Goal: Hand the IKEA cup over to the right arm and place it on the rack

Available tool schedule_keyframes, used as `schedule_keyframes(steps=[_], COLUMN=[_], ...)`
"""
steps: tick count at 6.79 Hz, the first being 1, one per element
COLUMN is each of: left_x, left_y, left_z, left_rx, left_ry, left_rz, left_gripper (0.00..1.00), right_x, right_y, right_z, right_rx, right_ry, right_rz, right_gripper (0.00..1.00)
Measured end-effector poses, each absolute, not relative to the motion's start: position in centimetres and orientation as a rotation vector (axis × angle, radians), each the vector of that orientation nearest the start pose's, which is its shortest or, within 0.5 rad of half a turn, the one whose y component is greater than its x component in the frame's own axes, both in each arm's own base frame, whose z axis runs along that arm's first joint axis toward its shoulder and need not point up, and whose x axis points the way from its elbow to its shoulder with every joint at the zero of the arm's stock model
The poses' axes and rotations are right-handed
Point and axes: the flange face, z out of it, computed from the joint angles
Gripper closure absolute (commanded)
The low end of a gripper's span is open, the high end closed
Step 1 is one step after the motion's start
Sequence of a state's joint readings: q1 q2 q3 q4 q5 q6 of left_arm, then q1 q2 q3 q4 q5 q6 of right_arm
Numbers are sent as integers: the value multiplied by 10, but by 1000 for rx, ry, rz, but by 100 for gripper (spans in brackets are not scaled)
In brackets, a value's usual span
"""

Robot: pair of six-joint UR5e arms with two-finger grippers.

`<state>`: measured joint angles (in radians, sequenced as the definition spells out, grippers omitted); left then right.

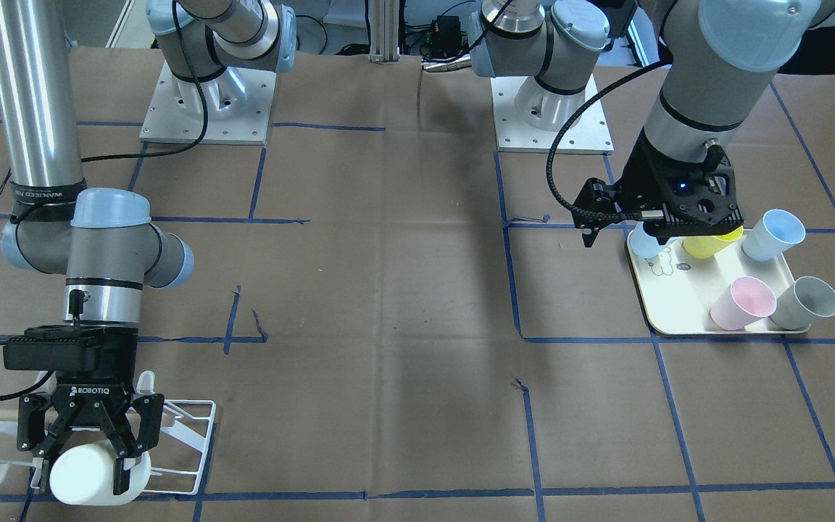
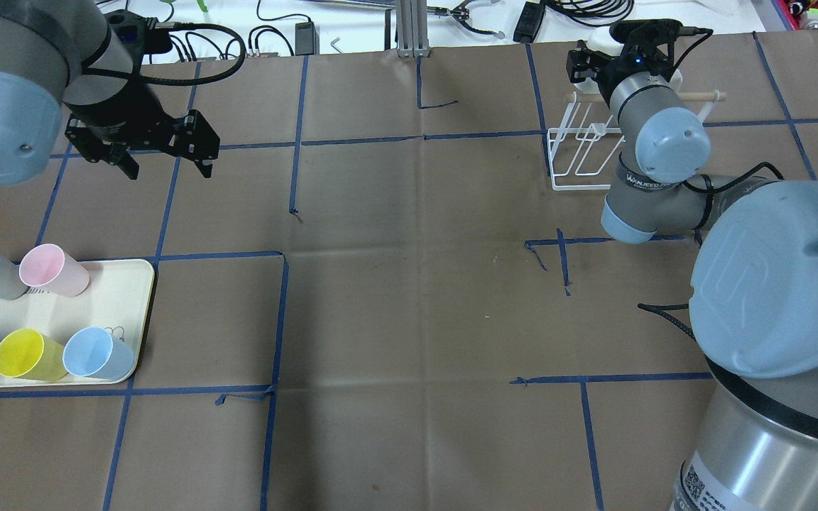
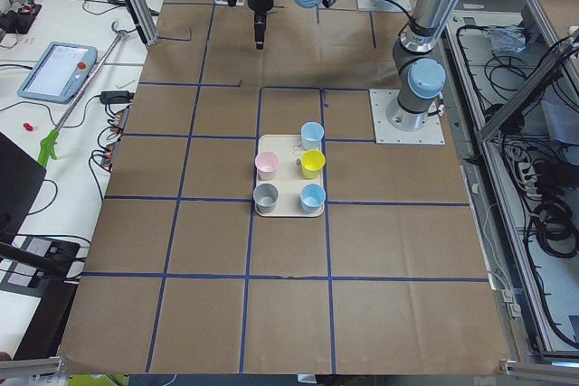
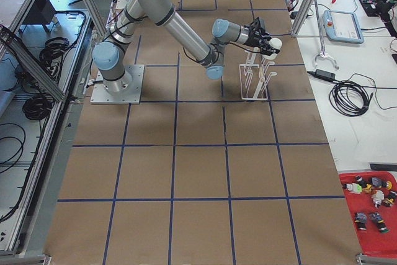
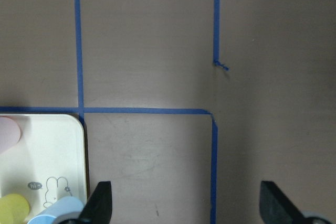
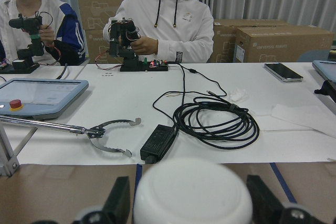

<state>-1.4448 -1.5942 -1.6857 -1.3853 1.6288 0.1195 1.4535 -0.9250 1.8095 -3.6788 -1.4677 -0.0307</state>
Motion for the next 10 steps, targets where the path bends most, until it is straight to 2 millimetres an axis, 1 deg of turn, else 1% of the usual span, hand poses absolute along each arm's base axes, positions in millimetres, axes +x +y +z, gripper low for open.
schedule_keyframes(steps=[2,3,4,5,6,7,8,10], left_x=[-2,27,54,76,91,95,94,90], left_y=[-484,-467,-447,-427,-408,-396,-387,-379], left_z=[424,415,407,399,389,378,366,328], left_rx=[25,34,39,43,42,40,38,36], left_ry=[3081,3086,3091,3099,3108,3114,3114,3116], left_rz=[-10,20,40,56,72,78,73,48], left_gripper=[1,1,1,1,1,1,1,1], right_x=[70,71,74,80,94,112,129,149], right_y=[-643,-643,-642,-637,-626,-610,-593,-557], right_z=[262,268,282,307,340,367,384,410], right_rx=[20,10,-1,-19,-49,-68,-39,73], right_ry=[2558,2541,2515,2473,2420,2366,2315,2213], right_rz=[-1816,-1829,-1858,-1908,-1962,-1989,-1974,-1921], right_gripper=[0,0,0,0,0,0,0,0])
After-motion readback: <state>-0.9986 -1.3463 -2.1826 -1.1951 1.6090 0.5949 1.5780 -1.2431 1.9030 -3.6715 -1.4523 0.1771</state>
